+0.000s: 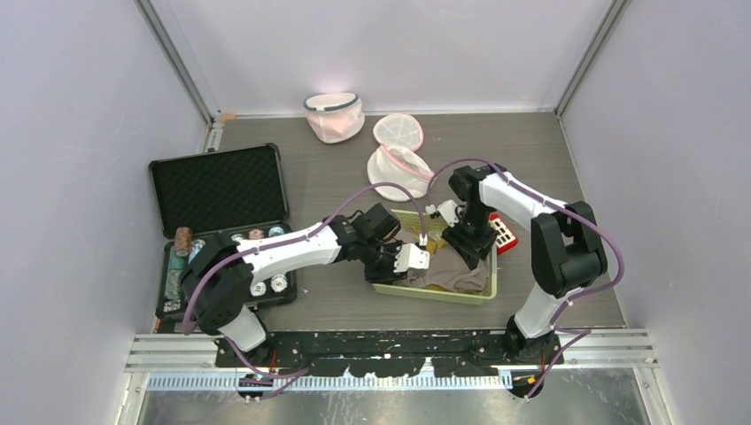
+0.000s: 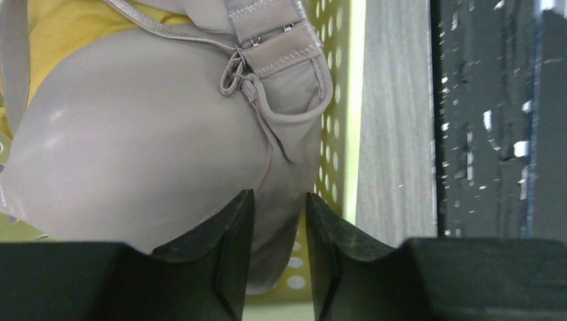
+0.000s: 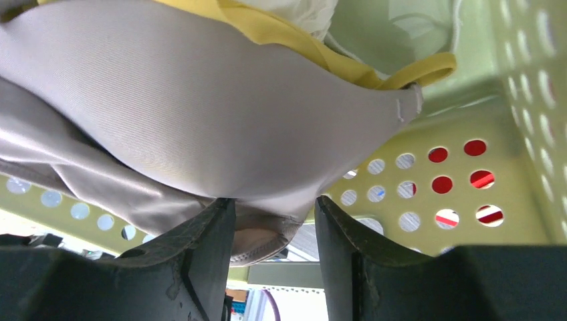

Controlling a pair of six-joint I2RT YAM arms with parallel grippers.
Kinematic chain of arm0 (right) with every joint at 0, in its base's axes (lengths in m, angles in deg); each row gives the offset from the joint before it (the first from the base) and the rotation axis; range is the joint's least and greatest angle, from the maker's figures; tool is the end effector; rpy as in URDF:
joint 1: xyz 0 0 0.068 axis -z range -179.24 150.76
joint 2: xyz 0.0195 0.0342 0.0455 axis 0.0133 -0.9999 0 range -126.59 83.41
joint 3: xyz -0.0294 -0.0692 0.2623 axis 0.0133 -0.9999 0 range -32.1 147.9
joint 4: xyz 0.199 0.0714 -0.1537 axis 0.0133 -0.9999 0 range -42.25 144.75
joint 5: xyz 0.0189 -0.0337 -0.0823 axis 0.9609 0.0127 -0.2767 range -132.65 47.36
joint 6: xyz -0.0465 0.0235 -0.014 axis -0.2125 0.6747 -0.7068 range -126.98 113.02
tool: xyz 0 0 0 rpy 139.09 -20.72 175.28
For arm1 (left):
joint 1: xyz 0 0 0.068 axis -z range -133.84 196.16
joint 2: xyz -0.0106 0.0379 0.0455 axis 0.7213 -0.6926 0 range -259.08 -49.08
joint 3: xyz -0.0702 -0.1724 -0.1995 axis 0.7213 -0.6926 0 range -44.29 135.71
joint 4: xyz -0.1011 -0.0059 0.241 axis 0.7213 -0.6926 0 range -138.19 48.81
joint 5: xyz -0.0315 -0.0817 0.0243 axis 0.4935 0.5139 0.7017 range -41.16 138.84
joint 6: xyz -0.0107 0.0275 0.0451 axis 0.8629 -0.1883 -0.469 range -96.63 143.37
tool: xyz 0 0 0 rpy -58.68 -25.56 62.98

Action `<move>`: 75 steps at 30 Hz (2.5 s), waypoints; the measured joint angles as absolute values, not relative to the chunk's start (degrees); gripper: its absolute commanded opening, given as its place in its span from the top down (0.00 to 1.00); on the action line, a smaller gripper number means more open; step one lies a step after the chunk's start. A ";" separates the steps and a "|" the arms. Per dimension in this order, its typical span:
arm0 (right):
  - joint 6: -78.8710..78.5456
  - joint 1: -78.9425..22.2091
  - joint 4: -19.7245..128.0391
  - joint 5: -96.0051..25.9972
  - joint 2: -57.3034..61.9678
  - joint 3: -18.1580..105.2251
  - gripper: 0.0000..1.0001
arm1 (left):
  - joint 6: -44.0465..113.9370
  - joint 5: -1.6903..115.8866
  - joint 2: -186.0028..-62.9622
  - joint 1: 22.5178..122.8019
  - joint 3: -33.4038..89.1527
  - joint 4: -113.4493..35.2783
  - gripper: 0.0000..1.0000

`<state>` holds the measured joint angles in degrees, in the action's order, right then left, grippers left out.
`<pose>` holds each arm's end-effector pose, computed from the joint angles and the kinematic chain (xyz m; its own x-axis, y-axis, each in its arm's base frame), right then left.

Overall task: Unzip the laundry bag and remove the bra
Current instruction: Place the bra in the bin, then close the laundry bag at the center of the board.

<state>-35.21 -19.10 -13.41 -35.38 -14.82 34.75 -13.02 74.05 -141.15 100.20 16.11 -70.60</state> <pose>0.2618 0.0993 0.1907 -0.6671 -0.7399 0.0872 -0.7183 0.6698 0.1883 0.1762 -0.2685 0.2069 0.0923 0.7866 -0.6106 0.9919 -0.1267 -0.0133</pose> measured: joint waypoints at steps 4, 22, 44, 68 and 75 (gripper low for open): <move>-36.12 -19.10 -13.15 -36.65 -14.69 35.27 0.45 | -7.55 74.18 -138.98 101.67 16.11 -71.06 0.52; -37.13 -17.96 -18.85 -25.63 0.96 55.05 0.11 | 9.74 80.74 -125.54 82.74 27.60 -70.95 0.27; -18.88 -5.11 5.54 -15.36 -27.06 70.70 0.09 | 12.19 77.81 -161.04 72.22 60.85 -68.08 0.29; -11.08 -3.18 11.44 -11.03 -30.69 70.86 0.09 | -4.27 74.86 -183.92 73.08 67.14 -76.11 0.39; -8.71 -3.18 13.10 -10.31 -33.79 72.04 0.10 | -18.85 76.93 -177.74 70.83 60.89 -84.15 0.46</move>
<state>-8.71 -3.18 13.10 -10.31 -33.79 72.04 -18.85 76.93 -177.74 70.83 60.89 -84.15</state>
